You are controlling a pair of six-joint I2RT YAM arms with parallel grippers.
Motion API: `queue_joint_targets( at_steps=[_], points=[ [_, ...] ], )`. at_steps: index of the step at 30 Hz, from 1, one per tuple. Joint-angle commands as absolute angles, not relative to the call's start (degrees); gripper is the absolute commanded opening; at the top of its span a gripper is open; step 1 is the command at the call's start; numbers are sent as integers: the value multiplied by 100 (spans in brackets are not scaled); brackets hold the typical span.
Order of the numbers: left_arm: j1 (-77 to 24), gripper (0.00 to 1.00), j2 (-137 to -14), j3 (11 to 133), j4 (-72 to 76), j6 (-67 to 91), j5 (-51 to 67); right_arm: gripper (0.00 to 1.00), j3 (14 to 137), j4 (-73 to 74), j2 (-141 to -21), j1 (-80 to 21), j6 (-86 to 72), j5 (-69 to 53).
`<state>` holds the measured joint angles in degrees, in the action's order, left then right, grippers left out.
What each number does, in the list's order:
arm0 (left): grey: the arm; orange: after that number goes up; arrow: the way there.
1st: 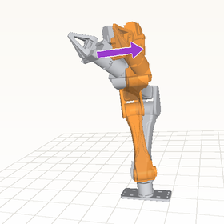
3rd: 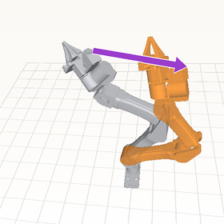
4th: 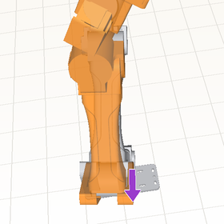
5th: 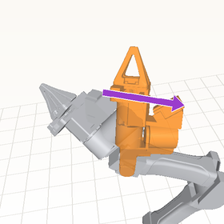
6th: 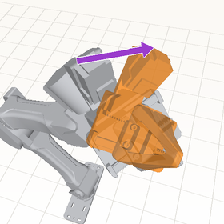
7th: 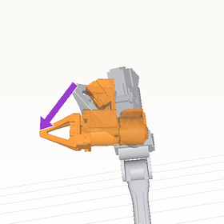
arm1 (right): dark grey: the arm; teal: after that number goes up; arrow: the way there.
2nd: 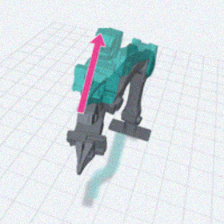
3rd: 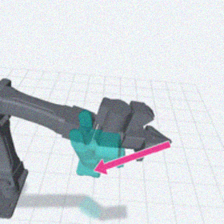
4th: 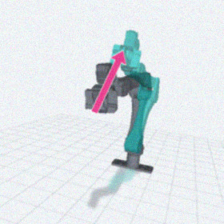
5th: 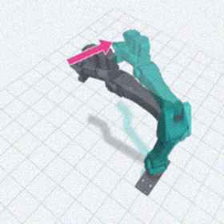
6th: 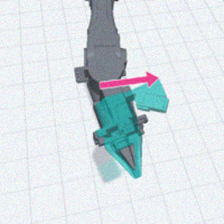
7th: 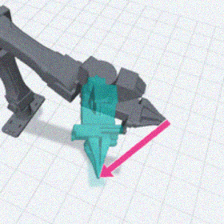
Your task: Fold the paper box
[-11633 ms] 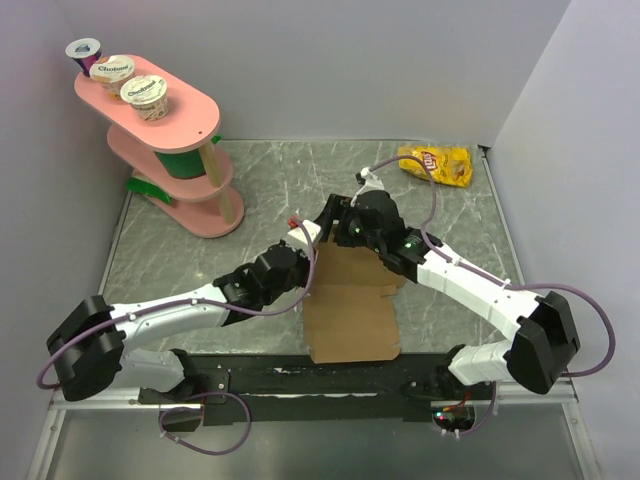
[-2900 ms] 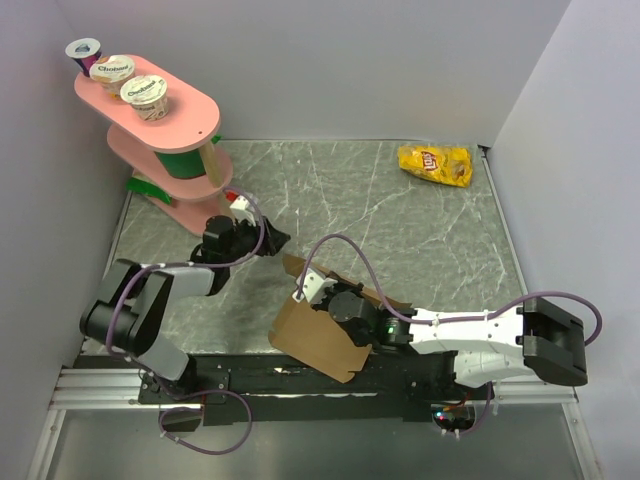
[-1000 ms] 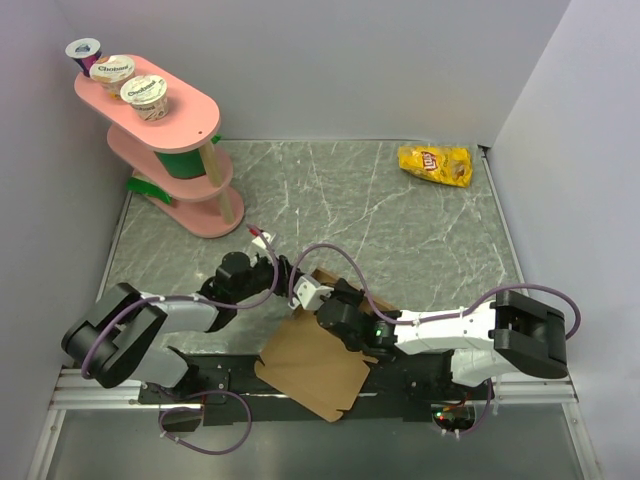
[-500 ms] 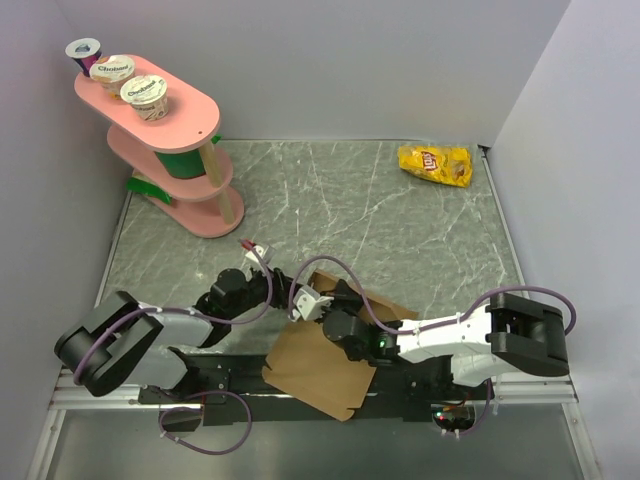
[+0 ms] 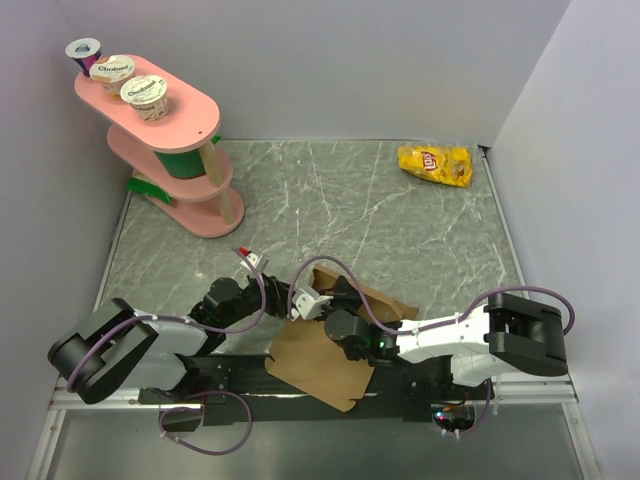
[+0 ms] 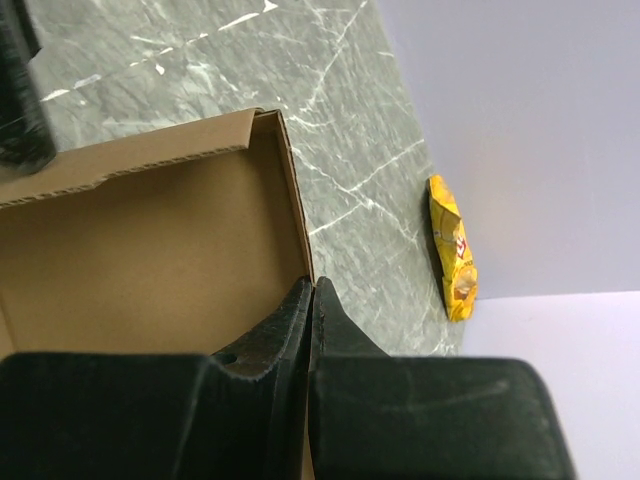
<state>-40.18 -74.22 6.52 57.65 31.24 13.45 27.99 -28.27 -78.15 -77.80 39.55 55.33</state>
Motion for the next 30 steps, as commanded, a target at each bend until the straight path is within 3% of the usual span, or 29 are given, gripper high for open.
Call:
queue_joint_targets(
  at_steps=[1,12,16,30],
  points=[
    [-4122,65,-7198,554,6302,3252,1767,0,2953,-3024,-7735,-7787,3665,5634],
    [-4122,65,-7865,852,6583,3032,1600,0,3023,-2760,-7673,-7796,3411,5537],
    [-4122,54,-8042,958,6688,2979,1547,0,3032,-2672,-7664,-7796,3375,5546],
    [-4192,50,-8525,1151,6838,2821,951,0,3050,-2444,-7532,-7796,3129,5458]
  ],
)
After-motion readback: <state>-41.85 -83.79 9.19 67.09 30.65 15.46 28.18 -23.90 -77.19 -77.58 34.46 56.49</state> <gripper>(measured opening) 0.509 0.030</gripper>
